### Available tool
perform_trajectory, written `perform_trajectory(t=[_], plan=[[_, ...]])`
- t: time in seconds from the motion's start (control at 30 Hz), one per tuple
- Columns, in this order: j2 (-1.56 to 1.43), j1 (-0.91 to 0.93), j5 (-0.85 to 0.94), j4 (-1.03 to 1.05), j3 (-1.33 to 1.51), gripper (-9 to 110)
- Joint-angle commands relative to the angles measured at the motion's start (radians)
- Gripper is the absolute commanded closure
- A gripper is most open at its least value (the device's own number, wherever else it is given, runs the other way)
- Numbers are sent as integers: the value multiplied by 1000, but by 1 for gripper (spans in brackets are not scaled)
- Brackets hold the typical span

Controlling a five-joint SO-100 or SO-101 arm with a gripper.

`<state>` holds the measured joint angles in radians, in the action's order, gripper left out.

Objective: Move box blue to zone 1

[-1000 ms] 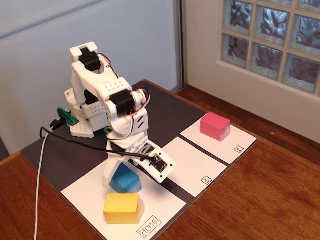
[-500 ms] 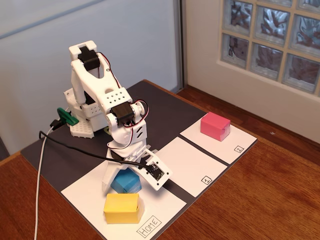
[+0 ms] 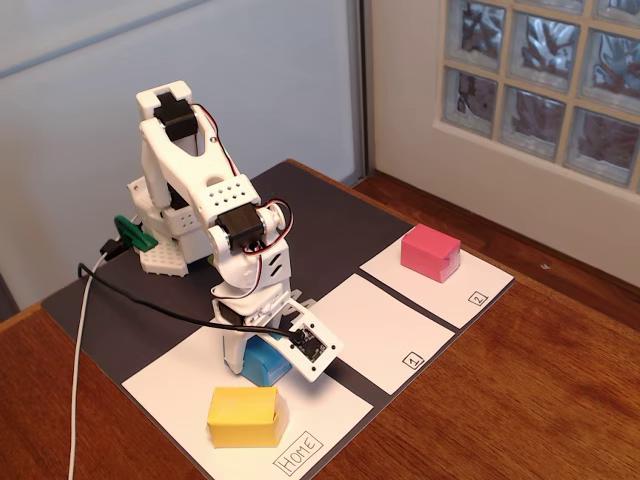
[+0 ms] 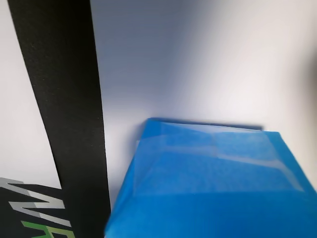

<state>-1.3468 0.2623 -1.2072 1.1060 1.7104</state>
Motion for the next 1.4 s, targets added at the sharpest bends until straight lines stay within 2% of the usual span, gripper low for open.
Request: perform_trajectory(t=[0.0, 0.3, 0.47, 0.8, 1.1, 1.37], plan=[[-91, 8, 17, 37, -43, 102], [-296, -20, 21, 270, -186, 102], [-379, -135, -129, 350, -204, 102], [-446, -430, -457, 379, -209, 102], [-259, -506, -591, 322, -281, 102], [14, -494, -614, 324, -555, 102]])
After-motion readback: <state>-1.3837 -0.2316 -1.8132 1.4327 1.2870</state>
